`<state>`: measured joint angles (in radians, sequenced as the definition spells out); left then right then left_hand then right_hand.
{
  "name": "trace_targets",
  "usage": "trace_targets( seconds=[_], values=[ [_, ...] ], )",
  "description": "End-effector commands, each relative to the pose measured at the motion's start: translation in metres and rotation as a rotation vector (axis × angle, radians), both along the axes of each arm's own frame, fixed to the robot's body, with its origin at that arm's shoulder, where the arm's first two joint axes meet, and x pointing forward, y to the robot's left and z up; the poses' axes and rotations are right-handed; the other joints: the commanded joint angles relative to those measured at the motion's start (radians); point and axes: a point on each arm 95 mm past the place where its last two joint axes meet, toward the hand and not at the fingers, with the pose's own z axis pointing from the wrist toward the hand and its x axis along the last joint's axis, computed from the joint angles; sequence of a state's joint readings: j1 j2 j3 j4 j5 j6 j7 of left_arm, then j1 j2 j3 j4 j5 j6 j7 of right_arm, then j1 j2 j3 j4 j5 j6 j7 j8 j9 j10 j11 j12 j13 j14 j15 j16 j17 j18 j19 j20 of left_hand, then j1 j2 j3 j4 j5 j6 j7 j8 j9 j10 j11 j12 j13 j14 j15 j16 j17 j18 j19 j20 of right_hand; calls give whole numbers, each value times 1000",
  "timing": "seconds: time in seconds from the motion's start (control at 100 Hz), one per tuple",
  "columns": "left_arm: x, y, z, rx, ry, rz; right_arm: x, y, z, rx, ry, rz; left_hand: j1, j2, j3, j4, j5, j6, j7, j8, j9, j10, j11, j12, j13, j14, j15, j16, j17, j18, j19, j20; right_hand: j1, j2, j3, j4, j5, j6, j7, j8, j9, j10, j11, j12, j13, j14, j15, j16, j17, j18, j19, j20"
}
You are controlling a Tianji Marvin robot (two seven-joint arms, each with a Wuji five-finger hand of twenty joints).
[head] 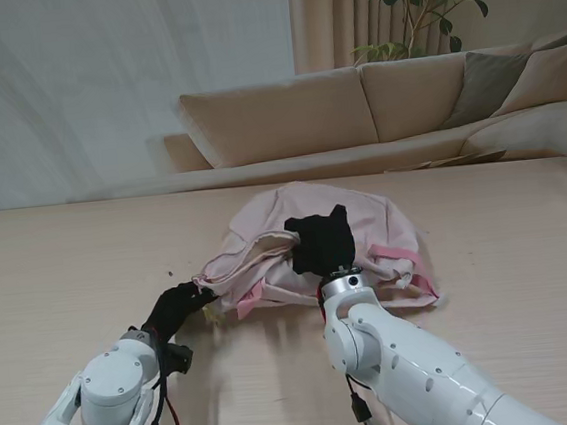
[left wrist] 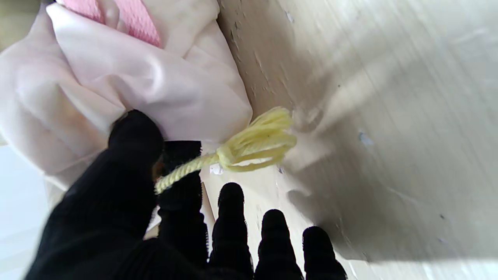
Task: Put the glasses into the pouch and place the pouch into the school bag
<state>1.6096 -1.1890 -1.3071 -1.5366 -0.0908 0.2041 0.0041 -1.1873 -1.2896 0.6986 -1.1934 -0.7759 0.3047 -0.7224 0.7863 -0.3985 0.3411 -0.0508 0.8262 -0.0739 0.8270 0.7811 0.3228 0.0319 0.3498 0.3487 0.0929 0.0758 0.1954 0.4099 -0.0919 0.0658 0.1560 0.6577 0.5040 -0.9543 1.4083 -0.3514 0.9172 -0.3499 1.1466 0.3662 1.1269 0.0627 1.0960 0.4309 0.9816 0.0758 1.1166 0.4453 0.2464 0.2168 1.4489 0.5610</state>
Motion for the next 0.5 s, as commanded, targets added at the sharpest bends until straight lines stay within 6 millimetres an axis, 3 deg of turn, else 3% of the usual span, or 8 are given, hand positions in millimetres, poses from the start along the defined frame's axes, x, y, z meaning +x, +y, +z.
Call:
trace_targets(
  seconds=[0.0, 0.18, 0.23, 0.29, 0.37, 0.49],
  values=[
    [-7, 3, -6, -24, 29, 16, 4, 1, 4, 8, 5, -13, -65, 101, -31, 0, 129, 68, 145, 101, 17, 9, 6, 2, -4, 2, 26, -1, -6, 164, 9, 20, 61, 13, 90, -6, 4, -35, 79, -1, -12, 37, 49, -11, -23, -15, 33, 13, 6, -10, 35, 20],
    [-7, 10, -6, -43, 39, 54, 10, -6, 8, 24, -12, -47, -33, 91, -41, -6, 95, 66, 116, 90, 23, 22, 3, 4, 2, 17, 51, 7, 12, 174, 15, 24, 67, 10, 90, -6, 0, -28, 94, -1, -23, 50, 69, -13, -30, -7, 54, 19, 12, -13, 37, 23],
    [-7, 10, -6, -48, 38, 55, 11, -8, 8, 22, -16, -53, -4, 97, -95, -3, 76, 62, 101, 76, 22, 24, -2, 7, 1, 16, 60, -1, 18, 176, 14, 26, 65, 11, 89, -6, -1, -29, 94, -2, -24, 48, 71, -13, -30, -8, 55, 19, 14, -12, 38, 23],
    [-6, 9, -6, -48, 38, 52, 12, -11, 9, 31, -22, -63, 15, 87, -114, -3, 27, 58, 22, 6, 6, 22, -12, 1, -1, 17, 58, -2, 20, 175, 14, 26, 65, 11, 89, -6, -3, -29, 96, -2, -25, 50, 74, -13, -31, -8, 57, 19, 14, -12, 37, 23],
    [-5, 7, -6, -44, 37, 54, 12, -14, 10, 43, -29, -71, 61, 78, -188, 13, -122, -25, -107, -115, -28, 21, -29, -8, -1, 23, 57, -2, 30, 178, 17, 26, 66, 10, 89, -6, -3, -28, 98, -1, -28, 52, 78, -14, -33, -6, 61, 21, 11, -13, 36, 23],
    [-2, 5, -7, -58, 40, 70, 13, -17, 12, 45, -37, -74, 67, 83, -201, 16, -178, -76, -162, -183, -38, 21, -35, -9, -5, 21, 50, -3, 26, 174, 17, 27, 65, 11, 89, -6, -3, -30, 99, -1, -28, 52, 81, -15, -34, -7, 64, 21, 11, -14, 36, 24]
  ],
)
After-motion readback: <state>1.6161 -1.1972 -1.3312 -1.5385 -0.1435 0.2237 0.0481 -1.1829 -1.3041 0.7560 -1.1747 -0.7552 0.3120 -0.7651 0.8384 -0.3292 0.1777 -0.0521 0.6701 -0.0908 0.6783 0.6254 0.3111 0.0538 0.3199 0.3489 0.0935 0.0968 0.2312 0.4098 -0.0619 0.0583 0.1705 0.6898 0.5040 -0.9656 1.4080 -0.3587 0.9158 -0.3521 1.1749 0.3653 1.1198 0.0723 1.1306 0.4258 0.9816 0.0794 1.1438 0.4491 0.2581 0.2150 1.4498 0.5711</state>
